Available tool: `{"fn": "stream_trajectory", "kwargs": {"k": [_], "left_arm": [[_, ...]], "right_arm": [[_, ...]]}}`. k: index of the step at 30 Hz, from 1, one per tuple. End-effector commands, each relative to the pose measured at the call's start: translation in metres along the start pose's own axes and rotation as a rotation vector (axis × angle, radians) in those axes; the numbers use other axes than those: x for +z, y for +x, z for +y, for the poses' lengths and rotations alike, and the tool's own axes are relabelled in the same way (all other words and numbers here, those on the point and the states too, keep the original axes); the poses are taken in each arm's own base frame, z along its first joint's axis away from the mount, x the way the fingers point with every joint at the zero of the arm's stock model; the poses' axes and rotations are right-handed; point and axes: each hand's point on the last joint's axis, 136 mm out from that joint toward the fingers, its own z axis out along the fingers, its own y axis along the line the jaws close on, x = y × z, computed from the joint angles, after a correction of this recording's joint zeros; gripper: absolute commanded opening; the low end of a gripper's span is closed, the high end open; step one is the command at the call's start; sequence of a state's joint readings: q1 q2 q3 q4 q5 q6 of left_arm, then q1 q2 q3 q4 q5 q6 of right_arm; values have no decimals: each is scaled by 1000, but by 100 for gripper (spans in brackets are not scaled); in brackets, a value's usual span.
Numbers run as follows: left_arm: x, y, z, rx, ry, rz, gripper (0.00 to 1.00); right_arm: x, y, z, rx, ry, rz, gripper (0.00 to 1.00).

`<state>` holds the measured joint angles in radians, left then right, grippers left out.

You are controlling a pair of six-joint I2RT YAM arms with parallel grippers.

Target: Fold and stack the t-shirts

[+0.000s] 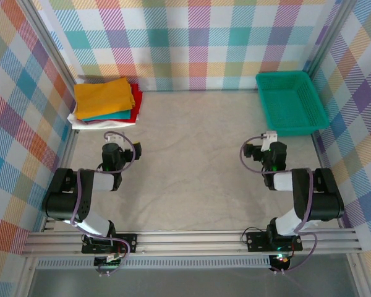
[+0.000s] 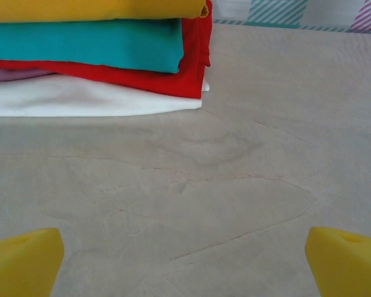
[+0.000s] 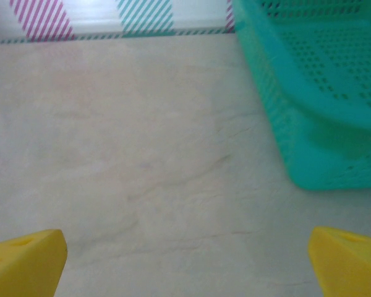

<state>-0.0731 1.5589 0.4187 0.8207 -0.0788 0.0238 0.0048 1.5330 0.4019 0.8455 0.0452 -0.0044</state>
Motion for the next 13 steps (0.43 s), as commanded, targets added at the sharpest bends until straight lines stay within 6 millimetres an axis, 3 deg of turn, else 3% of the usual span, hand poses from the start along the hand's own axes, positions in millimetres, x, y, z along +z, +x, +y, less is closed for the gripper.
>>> {"fn": "stream_trajectory", "kwargs": {"k": [1,13], "left_arm": [[1,4,4,4,-7,19,100],[1,4,3,3,-3,19,100]], "right_arm": [[1,0,9,16,-47,6,100],[1,0,9,18,-52,10,100]]}}
